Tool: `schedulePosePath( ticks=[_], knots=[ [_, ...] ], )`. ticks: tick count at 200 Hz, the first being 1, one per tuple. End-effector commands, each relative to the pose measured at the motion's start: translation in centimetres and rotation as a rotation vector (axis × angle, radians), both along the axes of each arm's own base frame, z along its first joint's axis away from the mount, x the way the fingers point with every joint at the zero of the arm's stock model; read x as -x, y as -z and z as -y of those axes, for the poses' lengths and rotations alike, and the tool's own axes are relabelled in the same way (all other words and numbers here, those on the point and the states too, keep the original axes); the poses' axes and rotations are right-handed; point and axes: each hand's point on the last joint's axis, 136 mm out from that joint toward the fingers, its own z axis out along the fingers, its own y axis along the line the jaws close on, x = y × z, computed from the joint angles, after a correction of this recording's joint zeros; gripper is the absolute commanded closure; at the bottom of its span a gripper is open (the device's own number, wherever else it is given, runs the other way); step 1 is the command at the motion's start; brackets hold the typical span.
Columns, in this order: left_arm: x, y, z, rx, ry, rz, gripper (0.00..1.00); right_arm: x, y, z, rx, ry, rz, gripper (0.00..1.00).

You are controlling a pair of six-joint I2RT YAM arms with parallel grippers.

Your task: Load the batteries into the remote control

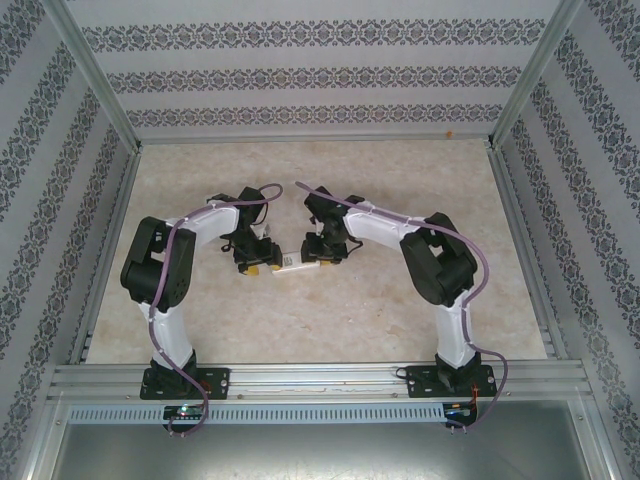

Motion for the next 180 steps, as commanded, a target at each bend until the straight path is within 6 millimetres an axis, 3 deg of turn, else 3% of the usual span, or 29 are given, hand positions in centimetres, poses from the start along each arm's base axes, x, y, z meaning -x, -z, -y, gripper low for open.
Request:
schedulePosePath(
  ticks=[1, 28, 65, 82, 118, 159, 180],
  knots=[
    [-5.3, -0.3, 2.2, 0.056, -0.011, 0.237, 0.36, -1.0, -4.4, 1.9, 0.005, -0.030, 0.150, 0.43],
    [-5.7, -2.7, 1.1, 0.071, -0.071, 0.291, 0.18, -2.0, -7.0, 1.1, -0.023, -0.287, 0.317, 0.31],
    [-5.6, -7.5, -1.6, 0.148, -0.234, 0.384, 0.08, -0.6, -8.0, -2.1, -0.044, -0.819, 0.510, 0.28],
    [-5.1, -9.4, -3.1, 0.193, -0.322, 0.422, 0.07, 0.1, -6.8, -2.6, 0.011, -1.035, 0.544, 0.27],
    [-3.1, -11.7, -5.9, 0.135, -0.377, 0.503, 0.04, -0.9, -4.7, -3.6, 0.051, -1.224, 0.514, 0.22],
    [-0.8, -11.5, -8.6, 0.037, -0.490, 0.540, 0.03, -0.1, -1.2, -4.4, 0.059, -1.350, 0.445, 0.20],
    [0.2, -11.2, -9.2, 0.034, -0.554, 0.516, 0.03, 0.7, 0.9, -3.9, 0.088, -1.379, 0.391, 0.20]
  ],
)
